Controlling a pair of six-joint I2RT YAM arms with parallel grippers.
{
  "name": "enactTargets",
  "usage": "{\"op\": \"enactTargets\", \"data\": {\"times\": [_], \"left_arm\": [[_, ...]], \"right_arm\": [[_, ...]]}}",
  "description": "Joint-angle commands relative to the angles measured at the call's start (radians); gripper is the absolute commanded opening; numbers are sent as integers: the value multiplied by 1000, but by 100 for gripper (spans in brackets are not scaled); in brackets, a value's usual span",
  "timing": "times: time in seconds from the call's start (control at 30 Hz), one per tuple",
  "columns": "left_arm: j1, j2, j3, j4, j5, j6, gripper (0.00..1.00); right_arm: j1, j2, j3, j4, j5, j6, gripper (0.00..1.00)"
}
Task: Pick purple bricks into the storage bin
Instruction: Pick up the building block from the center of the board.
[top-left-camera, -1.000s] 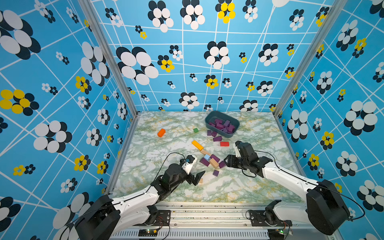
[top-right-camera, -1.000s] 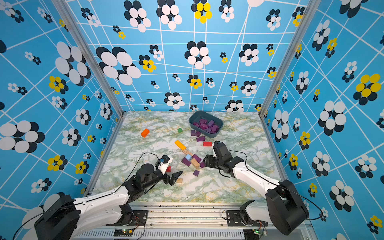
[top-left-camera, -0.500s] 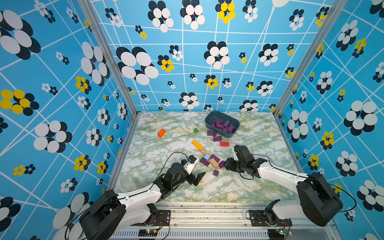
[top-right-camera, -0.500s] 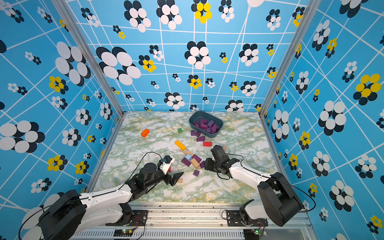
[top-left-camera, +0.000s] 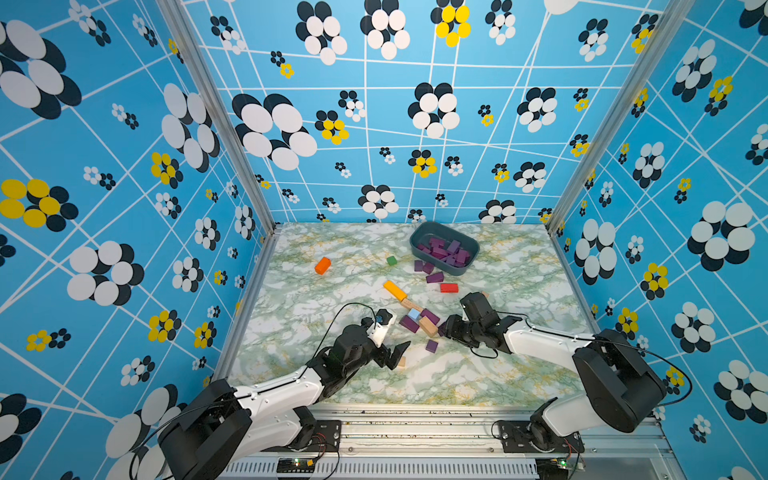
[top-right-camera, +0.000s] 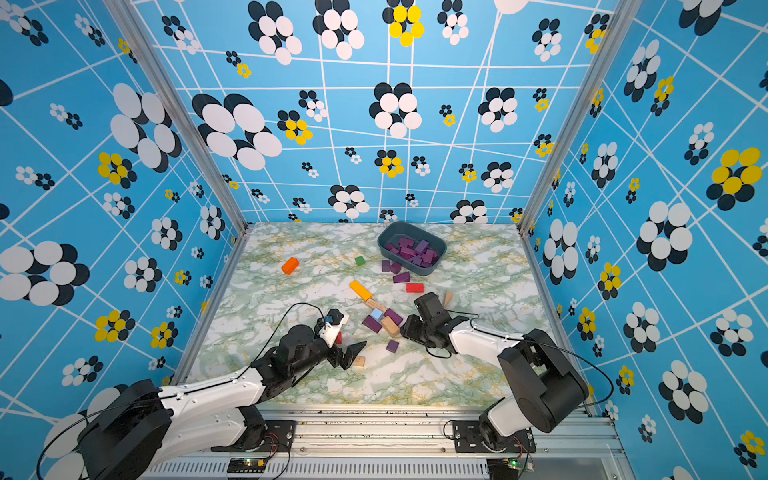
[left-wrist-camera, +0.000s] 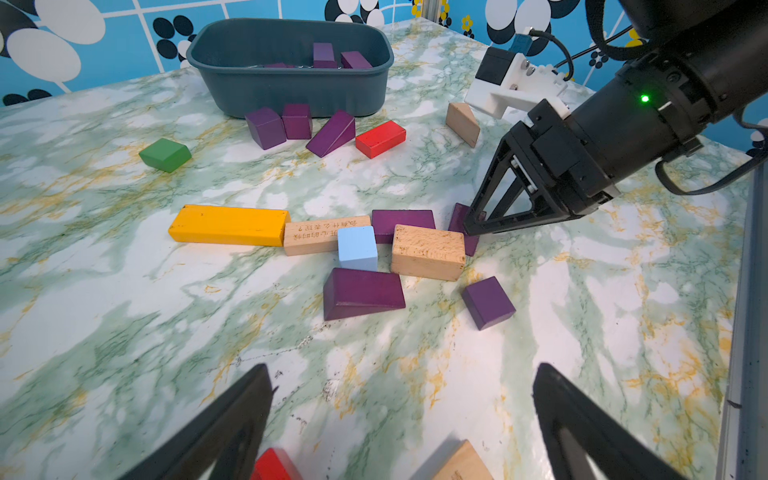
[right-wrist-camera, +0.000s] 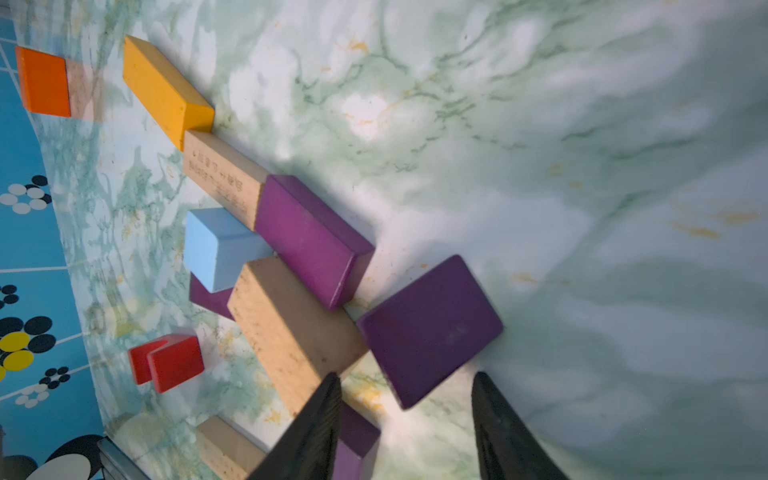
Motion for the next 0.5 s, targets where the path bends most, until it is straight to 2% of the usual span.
{"op": "enactTargets", "data": {"times": [0.0,0.23,0.47], "left_arm": [[-8,10,24,-7,-10,-1,99],[-7,-20,12,-10,-36,3,100],[-6,7,17,-4,-47,-4,99]], "right_arm": [[7,20,21,15,46,35,52],[7,71,95,-74,104,-13,50],[23,132,195,-182,156,-37,47]]}}
